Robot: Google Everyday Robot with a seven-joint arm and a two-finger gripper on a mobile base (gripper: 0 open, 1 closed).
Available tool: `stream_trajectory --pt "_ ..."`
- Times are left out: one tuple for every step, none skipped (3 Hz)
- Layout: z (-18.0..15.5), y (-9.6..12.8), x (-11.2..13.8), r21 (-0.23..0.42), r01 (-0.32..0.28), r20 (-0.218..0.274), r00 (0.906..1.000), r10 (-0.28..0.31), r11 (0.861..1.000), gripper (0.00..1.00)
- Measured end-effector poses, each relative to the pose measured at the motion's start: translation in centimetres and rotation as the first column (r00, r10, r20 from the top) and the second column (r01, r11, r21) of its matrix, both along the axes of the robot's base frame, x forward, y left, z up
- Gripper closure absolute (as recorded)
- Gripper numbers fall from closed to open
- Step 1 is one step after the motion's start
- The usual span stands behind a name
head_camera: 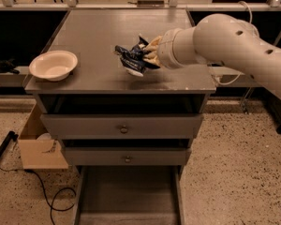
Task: Pick blue chip bag from bottom drawer and place on counter
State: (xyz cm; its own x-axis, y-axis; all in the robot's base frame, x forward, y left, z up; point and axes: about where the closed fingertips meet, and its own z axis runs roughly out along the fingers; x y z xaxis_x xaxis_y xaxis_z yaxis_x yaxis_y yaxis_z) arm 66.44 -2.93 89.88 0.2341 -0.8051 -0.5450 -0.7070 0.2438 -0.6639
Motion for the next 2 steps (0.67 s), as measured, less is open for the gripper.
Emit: stream_trajectory --pt "0.0 0.0 0.0 0.0 0.0 0.0 1.0 0.0 1.0 0.83" --pt "0.0 0.01 0.0 0.0 0.0 0.0 1.0 0.0 1.0 0.59"
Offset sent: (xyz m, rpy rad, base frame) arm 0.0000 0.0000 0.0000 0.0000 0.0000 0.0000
